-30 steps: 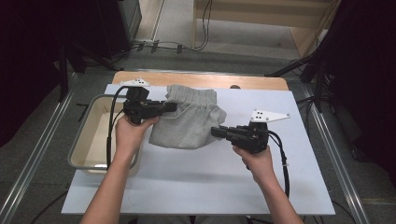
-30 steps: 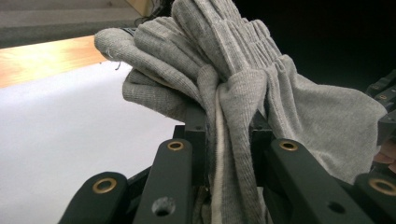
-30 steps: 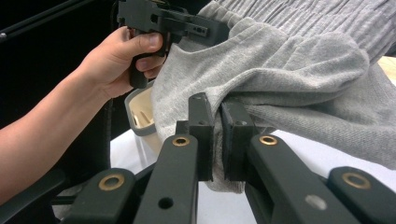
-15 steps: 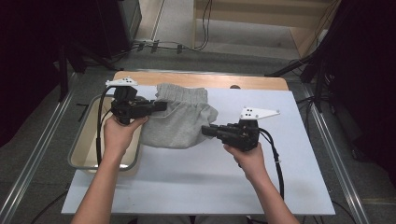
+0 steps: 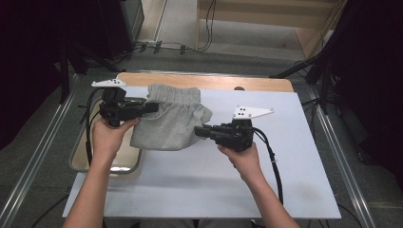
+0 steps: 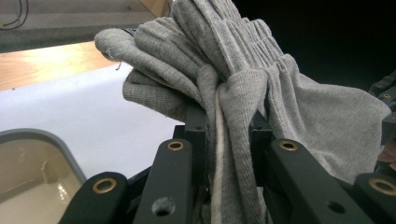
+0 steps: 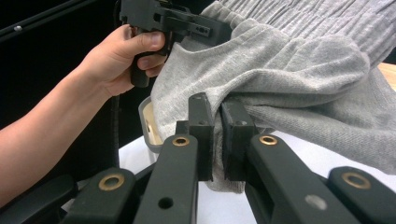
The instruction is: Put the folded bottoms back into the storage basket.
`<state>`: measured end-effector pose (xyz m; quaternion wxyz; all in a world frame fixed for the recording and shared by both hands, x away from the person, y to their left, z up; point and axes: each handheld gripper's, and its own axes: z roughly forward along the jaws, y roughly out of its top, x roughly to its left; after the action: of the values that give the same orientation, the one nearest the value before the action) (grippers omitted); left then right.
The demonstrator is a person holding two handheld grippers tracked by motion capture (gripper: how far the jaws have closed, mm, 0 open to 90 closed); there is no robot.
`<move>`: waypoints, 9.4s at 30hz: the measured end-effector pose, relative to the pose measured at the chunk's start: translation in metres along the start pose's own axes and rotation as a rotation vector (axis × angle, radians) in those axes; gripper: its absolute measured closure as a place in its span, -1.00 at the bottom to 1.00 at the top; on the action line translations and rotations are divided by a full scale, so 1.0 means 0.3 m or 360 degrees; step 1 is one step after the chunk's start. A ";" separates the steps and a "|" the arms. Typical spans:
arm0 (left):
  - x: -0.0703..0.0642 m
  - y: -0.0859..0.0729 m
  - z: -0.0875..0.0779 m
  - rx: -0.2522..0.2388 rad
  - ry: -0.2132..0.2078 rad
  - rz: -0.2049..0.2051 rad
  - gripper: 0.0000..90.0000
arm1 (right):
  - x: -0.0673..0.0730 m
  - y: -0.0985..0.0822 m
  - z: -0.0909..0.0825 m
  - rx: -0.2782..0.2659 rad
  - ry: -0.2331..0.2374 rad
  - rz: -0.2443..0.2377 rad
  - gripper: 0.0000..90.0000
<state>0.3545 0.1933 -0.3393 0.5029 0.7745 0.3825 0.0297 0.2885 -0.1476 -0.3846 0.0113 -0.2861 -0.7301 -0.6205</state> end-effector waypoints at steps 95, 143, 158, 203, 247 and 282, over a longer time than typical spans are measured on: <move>0.208 -0.086 -0.367 -0.0071 0.0187 -0.0064 0.70 | 0.140 0.116 0.421 0.0142 0.0162 -0.0155 0.83; 0.320 -0.211 -0.360 0.0153 0.0319 -0.0116 0.70 | 0.111 0.052 0.618 0.0421 0.0115 -0.0149 0.83; 0.276 -0.185 -0.313 0.0297 0.0319 0.0023 -0.88 | 0.089 0.025 0.609 0.0438 -0.0254 -0.0232 -0.67; 0.088 -0.180 -0.156 0.0161 0.0137 0.0251 -1.00 | -0.002 -0.045 0.331 0.0403 -0.0402 -0.0203 -1.00; -0.070 -0.205 -0.201 0.0086 0.0297 0.0421 -1.00 | -0.008 -0.057 0.105 0.0273 -0.0488 -0.0227 -1.00; -0.161 -0.263 -0.035 0.0036 -0.0001 0.0444 -1.00 | -0.008 -0.121 -0.089 0.0251 -0.0575 -0.0261 -1.00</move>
<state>0.2715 0.1871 -0.3811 0.4853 0.8258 0.2713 0.0947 0.2658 -0.1752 -0.4119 -0.1479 -0.3306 -0.7874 -0.4988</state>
